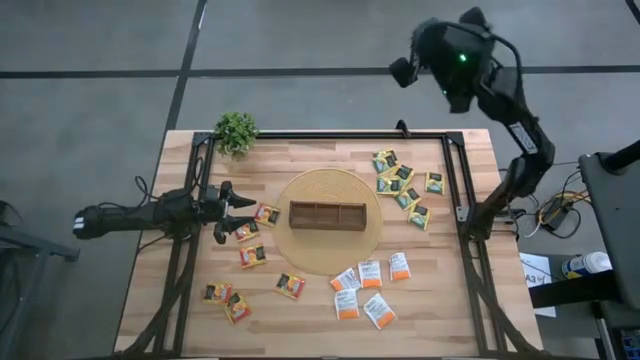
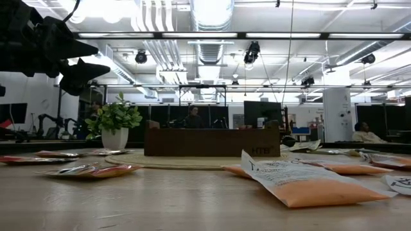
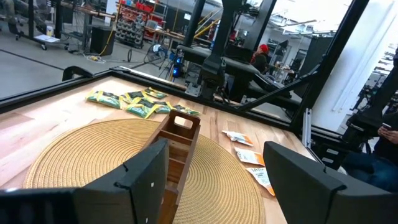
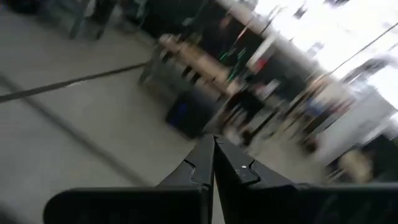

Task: Pick & Place Tea
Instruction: Put the yellow tea bag into the right section of the wooden organizer

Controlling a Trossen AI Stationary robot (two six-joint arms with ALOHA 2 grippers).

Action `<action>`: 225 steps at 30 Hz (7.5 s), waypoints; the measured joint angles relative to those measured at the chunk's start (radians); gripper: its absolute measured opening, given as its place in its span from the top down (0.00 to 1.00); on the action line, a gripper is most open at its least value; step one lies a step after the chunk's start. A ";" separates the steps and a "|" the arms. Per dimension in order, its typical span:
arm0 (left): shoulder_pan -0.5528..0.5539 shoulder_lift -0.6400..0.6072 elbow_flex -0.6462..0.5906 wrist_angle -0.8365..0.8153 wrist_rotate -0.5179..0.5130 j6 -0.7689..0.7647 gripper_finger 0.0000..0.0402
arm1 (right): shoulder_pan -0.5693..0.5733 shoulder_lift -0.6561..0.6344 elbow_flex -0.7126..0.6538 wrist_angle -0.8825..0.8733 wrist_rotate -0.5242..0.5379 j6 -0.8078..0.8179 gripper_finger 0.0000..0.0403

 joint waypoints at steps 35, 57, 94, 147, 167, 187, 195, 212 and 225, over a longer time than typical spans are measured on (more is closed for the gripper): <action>0.000 0.000 0.000 0.000 0.000 0.000 0.36 | -0.515 -0.102 -0.570 -0.651 -1.304 0.237 0.98; 0.000 0.000 0.000 -0.003 0.000 0.000 0.36 | -0.515 -0.079 -0.931 -0.457 -1.284 0.219 0.49; 0.000 0.000 0.000 -0.003 0.000 0.000 0.36 | -0.516 0.109 -1.180 -0.157 -1.141 0.437 0.46; 0.000 0.000 0.000 -0.003 0.000 0.000 0.36 | -0.511 0.193 -1.227 -0.105 -1.167 0.458 0.98; 0.000 0.000 0.000 -0.003 0.000 0.000 0.36 | -0.486 -0.104 -1.228 -0.173 -1.166 0.420 0.98; 0.000 0.000 0.000 -0.003 0.000 0.000 0.36 | -0.152 -0.270 -1.064 -0.240 -1.166 0.383 0.98; 0.000 0.000 0.000 -0.003 0.000 0.000 0.36 | -0.010 -0.095 -0.833 -0.318 -1.110 0.337 0.98; 0.000 0.000 0.000 -0.003 0.000 0.000 0.36 | 0.121 0.094 -0.731 -0.330 -1.089 0.240 0.98; 0.000 0.000 0.000 -0.003 0.000 0.000 0.36 | 0.167 0.159 -0.730 -0.251 -1.089 0.256 0.98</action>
